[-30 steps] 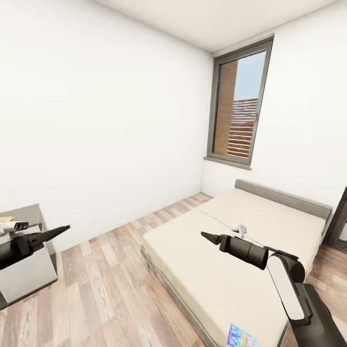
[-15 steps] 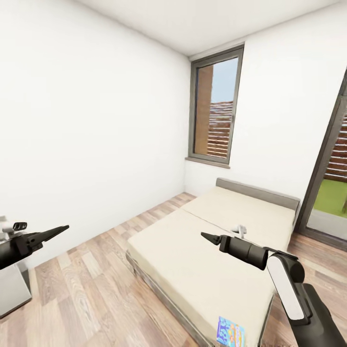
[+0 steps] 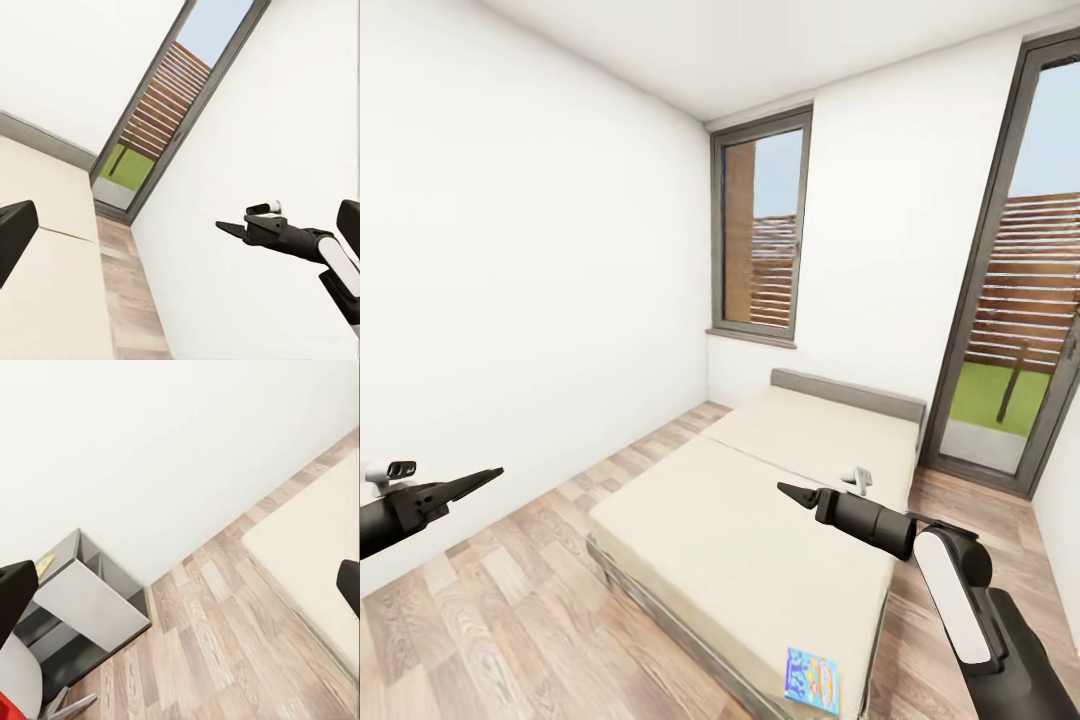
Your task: Put all the toys in the child's room - the three board games (two on the bed and one on the table), the two jigsaw puzzles on the table, and the tennis ball on the table - inside the toy box on the table in the child's room.
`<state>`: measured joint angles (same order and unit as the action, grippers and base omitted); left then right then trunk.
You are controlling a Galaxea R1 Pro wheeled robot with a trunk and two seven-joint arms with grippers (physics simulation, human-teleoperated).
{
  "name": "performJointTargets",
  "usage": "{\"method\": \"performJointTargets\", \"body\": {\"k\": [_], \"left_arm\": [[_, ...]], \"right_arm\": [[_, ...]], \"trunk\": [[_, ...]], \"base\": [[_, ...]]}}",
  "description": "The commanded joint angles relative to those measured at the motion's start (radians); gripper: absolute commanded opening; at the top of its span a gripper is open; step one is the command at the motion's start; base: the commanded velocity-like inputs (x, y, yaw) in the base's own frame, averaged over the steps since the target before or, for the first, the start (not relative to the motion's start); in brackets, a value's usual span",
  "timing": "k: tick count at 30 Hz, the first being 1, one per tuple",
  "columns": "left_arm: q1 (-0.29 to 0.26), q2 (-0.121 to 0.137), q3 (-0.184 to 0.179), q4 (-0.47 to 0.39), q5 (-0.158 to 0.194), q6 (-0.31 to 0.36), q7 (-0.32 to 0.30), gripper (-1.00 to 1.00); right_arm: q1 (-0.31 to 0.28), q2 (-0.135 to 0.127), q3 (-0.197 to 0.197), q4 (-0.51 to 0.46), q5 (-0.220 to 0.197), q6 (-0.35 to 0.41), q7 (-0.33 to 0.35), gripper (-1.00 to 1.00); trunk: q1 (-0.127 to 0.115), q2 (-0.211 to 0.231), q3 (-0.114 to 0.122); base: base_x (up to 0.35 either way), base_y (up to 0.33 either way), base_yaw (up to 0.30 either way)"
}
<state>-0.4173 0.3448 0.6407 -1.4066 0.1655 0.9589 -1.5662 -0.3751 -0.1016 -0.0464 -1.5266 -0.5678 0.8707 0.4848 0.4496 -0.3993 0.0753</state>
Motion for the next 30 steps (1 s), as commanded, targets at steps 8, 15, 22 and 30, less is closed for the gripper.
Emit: {"method": "performJointTargets", "body": {"k": [8,15,22,30], "left_arm": [[0.000,-0.001,0.001,0.000,-0.002,0.011,-0.005,1.00],[0.000,0.000,0.001,0.000,-0.003,0.011,-0.005,1.00],[0.000,0.000,0.002,0.000,-0.001,0.011,-0.005,1.00],[0.001,0.000,0.002,0.000,0.000,0.011,-0.005,1.00]], "right_arm": [[-0.001,0.000,-0.003,0.000,0.002,0.005,0.007,1.00],[-0.001,0.000,-0.003,0.000,0.002,0.005,0.005,1.00],[-0.001,0.000,-0.003,0.002,0.002,0.005,0.005,1.00],[-0.001,0.000,-0.003,0.003,0.002,0.005,0.005,1.00]], "trunk": [[0.000,-0.001,0.004],[0.000,-0.001,0.008],[0.000,-0.001,0.012],[0.000,-0.001,0.017]], "base": [[0.000,0.032,-0.277],[0.000,0.156,-0.277],[0.000,0.029,-0.277],[0.000,0.127,-0.277]]}}
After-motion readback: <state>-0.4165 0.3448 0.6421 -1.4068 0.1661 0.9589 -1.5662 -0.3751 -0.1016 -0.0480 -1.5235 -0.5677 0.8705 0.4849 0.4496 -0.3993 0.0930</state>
